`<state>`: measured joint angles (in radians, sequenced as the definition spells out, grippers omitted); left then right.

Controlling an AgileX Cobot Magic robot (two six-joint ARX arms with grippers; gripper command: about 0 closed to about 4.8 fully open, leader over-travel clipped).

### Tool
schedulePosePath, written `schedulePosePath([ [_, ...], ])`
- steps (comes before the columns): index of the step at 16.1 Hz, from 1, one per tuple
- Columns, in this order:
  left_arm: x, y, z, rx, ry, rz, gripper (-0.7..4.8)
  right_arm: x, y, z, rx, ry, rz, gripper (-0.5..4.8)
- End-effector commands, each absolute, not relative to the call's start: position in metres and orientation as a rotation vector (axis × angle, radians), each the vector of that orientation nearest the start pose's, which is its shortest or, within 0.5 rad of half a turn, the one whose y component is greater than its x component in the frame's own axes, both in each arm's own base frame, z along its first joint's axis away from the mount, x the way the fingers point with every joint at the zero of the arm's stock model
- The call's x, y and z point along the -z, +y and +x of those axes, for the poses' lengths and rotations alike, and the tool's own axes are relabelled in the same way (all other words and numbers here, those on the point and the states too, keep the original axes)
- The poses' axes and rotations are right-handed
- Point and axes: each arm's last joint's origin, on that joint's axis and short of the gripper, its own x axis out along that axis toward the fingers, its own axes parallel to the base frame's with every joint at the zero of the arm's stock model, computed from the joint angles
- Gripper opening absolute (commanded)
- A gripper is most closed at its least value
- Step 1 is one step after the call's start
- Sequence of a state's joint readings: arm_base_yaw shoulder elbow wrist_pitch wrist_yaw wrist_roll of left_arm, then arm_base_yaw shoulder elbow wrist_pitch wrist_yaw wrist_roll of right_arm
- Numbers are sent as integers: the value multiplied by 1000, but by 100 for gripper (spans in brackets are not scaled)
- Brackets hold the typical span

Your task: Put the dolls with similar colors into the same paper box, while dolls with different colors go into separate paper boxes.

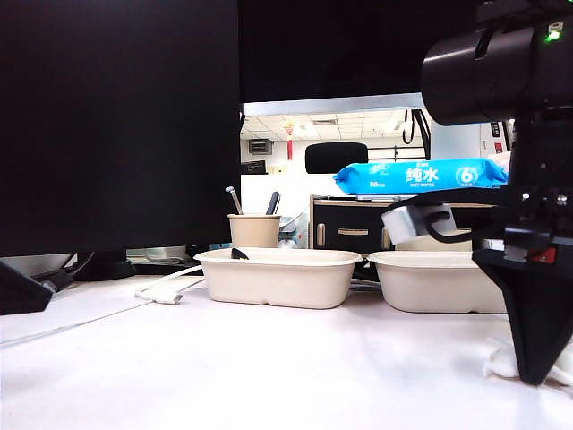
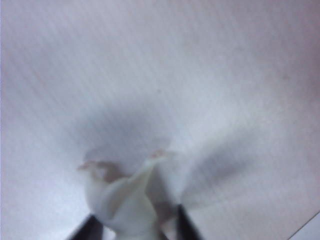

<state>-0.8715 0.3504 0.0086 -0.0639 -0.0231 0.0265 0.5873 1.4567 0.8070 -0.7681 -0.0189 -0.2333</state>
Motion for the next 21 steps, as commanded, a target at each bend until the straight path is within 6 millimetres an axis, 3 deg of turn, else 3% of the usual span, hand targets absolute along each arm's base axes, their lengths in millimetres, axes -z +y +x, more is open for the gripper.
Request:
schedulePosePath([
  [1, -132, -86, 73, 843, 353, 199, -5, -171, 133, 198, -667, 1301, -591, 111],
  [7, -132, -86, 73, 843, 353, 199, -5, -176, 135, 201, -651, 1276, -561, 111],
  [13, -139, -84, 71, 845, 281, 164, -5, -210, 140, 220, -626, 1143, -511, 111],
  [17, -150, -79, 68, 847, 160, 106, -5, -231, 127, 250, -503, 984, -406, 111],
  [21, -155, -76, 68, 825, 103, 78, -5, -238, 107, 270, -330, 881, -380, 112],
])
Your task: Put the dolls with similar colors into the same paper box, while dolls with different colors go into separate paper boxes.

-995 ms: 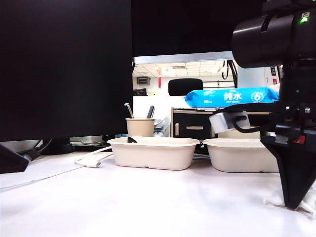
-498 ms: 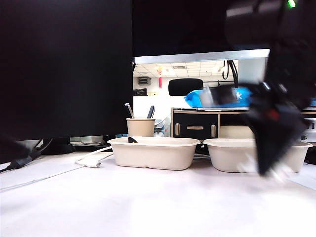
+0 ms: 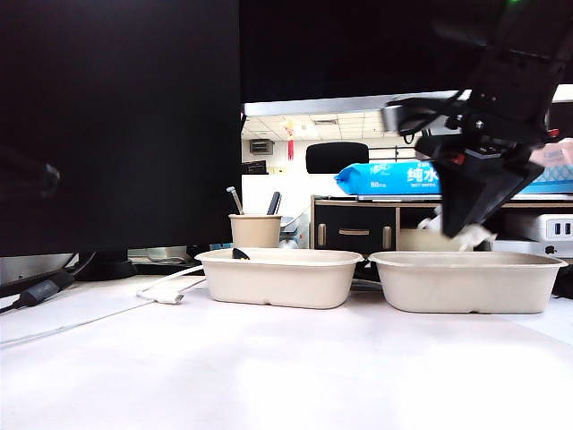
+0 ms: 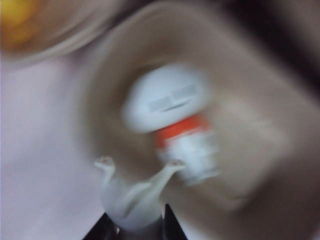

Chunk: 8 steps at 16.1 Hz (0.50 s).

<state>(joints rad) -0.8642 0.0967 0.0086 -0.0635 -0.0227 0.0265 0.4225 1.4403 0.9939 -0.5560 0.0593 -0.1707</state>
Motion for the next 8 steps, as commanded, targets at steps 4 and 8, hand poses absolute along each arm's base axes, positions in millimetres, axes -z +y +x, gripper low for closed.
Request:
schedulePosePath([
  [4, -159, -69, 71, 760, 65, 57, -5, -236, 87, 291, -232, 818, -295, 112],
  [8, -159, -63, 76, 676, 59, 51, -5, -215, 90, 305, -192, 846, -281, 165],
])
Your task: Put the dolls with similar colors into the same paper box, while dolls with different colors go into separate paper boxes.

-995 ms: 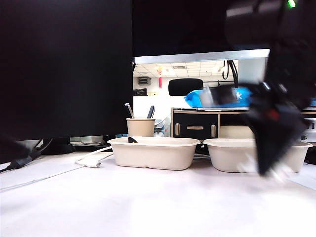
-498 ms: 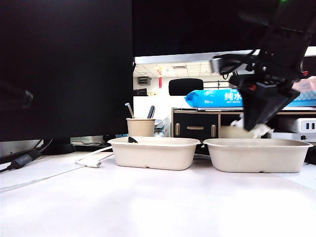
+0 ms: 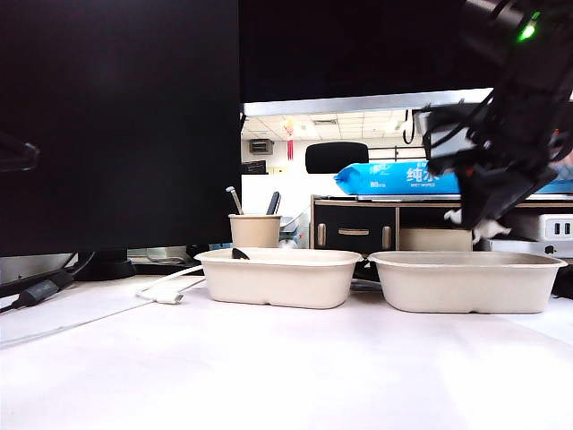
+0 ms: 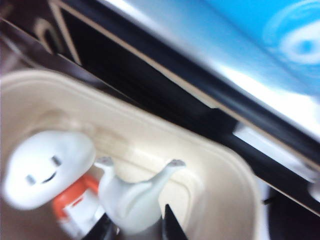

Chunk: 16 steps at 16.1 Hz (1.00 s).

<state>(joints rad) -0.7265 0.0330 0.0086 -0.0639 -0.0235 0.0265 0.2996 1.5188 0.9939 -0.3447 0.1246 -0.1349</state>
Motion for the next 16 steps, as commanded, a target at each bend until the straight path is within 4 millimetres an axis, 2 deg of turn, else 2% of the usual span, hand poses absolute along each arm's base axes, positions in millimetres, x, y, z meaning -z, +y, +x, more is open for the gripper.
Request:
schedulePosePath([
  [1, -160, -61, 77, 659, 49, 47, -5, -212, 91, 307, -189, 852, -279, 217],
  [5, -161, -52, 82, 550, 37, 39, -5, -224, 91, 309, -172, 830, -230, 209],
  [6, -161, -47, 85, 493, 38, 38, -5, -236, 91, 306, -173, 804, -199, 162],
  [7, -161, -41, 88, 424, 39, 37, -5, -254, 89, 298, -201, 746, -172, 48],
  [8, -161, -38, 90, 383, 39, 36, -5, -266, 88, 291, -226, 705, -154, -3],
  [10, -161, -30, 93, 293, 41, 34, -5, -303, 83, 263, -340, 602, -72, -7],
  [12, -161, -28, 93, 279, 41, 34, -5, -328, 79, 235, -480, 531, -26, -7],
  [14, -161, -28, 93, 277, 41, 34, -5, -346, 70, 201, -525, 430, -12, -7],
  [16, -161, -27, 93, 265, 42, 33, -5, -352, 62, 175, -527, 350, -9, -7],
])
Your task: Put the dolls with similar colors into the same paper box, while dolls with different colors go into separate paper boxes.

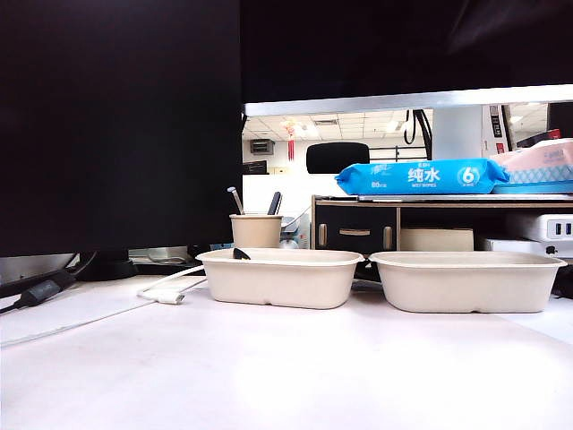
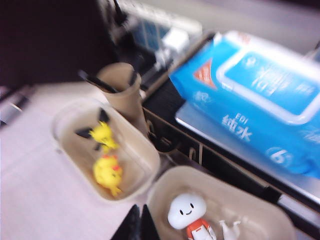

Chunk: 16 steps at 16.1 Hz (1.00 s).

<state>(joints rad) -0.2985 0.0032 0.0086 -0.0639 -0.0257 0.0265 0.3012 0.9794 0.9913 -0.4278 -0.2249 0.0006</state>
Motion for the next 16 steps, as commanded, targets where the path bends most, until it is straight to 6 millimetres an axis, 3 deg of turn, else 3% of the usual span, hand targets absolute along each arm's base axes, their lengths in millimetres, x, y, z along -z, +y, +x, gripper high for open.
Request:
schedulePosePath([
  [1, -161, -26, 94, 253, 42, 33, -5, -352, 57, 160, -522, 313, -8, -7],
  [4, -161, -19, 95, 183, 43, 32, -5, -346, 45, 123, -520, 226, 2, -7],
  [11, -161, -14, 96, 131, 44, 30, -5, -343, 26, 62, -521, 174, 4, -6],
  [16, -161, -14, 96, 131, 43, 30, -5, -343, 14, 23, -523, 44, 9, -5],
])
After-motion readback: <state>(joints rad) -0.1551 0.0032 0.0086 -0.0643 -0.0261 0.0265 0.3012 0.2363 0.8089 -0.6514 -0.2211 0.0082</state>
